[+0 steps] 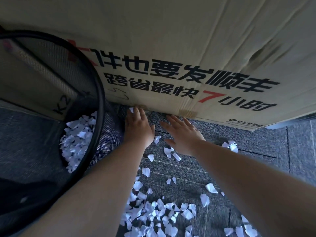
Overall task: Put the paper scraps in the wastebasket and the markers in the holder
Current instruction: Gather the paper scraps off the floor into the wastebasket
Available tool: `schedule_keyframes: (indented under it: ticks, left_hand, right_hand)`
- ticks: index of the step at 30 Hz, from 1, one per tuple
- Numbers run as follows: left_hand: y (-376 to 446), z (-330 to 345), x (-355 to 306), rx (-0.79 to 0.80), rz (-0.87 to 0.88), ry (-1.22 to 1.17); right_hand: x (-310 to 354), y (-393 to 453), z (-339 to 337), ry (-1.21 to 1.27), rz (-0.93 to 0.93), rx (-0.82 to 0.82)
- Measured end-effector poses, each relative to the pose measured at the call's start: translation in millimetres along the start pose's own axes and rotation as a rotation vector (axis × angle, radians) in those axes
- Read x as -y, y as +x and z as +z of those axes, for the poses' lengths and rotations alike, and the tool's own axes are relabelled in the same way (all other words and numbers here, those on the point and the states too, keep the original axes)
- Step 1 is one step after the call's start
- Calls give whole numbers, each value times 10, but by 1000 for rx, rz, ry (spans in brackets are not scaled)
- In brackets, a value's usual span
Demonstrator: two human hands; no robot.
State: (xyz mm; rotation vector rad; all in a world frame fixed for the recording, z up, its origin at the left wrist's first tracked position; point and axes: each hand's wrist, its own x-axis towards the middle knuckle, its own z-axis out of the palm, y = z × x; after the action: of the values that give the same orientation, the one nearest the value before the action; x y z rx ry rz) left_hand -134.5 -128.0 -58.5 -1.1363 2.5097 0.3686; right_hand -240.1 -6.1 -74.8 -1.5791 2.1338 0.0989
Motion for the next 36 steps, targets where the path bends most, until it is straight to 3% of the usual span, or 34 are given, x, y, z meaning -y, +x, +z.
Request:
schedule_keyframes:
  ticks: [14,21,26,30,32,36]
  left_hand:
    - [-143,94,43,1,70,-121]
    - [-411,279,181,-88,295,-34]
    - [-214,186,90,-36,69,-81]
    - [-176,273,65,23,31,-108]
    - [-300,399,104,24,69,-172]
    - [-783,708,166,-4,321,-165]
  right_hand:
    - [70,21,32,51,35,4]
    - [75,-181,114,51,-5,-20]
    - [4,-253,137,19,43,-80]
    - [28,-297,208,48,44,-69]
    - [67,-338,256,70,47,-84]
    - [136,-590,412,102,-17,-132]
